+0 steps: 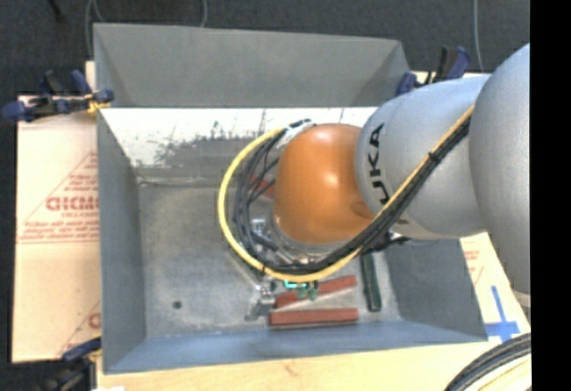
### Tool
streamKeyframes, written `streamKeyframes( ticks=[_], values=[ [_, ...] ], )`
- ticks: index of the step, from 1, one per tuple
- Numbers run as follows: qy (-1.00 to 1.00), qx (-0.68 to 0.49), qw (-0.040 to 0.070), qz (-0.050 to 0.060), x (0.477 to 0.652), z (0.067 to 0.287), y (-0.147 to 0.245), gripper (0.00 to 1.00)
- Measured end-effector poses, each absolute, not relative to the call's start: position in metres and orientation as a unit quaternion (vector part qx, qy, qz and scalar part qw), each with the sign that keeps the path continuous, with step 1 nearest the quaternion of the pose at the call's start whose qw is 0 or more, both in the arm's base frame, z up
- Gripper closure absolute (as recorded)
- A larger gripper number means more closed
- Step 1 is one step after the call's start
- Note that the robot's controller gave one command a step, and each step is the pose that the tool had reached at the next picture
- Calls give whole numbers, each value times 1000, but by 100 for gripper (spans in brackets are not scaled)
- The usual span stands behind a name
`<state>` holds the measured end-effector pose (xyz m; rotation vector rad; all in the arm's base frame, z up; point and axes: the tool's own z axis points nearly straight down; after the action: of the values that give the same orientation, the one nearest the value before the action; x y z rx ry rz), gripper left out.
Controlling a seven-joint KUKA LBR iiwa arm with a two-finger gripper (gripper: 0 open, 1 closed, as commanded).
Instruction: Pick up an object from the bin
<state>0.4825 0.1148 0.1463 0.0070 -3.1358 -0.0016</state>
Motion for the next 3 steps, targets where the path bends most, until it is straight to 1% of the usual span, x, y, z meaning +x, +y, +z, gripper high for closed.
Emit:
streamKeyframes(
  ticks=[1, 2, 3],
  values=[
    [-1000, 0, -1, -1, 484, 150, 115, 0],
    [-1000, -15, -2, -3, 502, 80, 64, 100],
    [-1000, -15, -2, -3, 502, 80, 64, 100]
  ],
)
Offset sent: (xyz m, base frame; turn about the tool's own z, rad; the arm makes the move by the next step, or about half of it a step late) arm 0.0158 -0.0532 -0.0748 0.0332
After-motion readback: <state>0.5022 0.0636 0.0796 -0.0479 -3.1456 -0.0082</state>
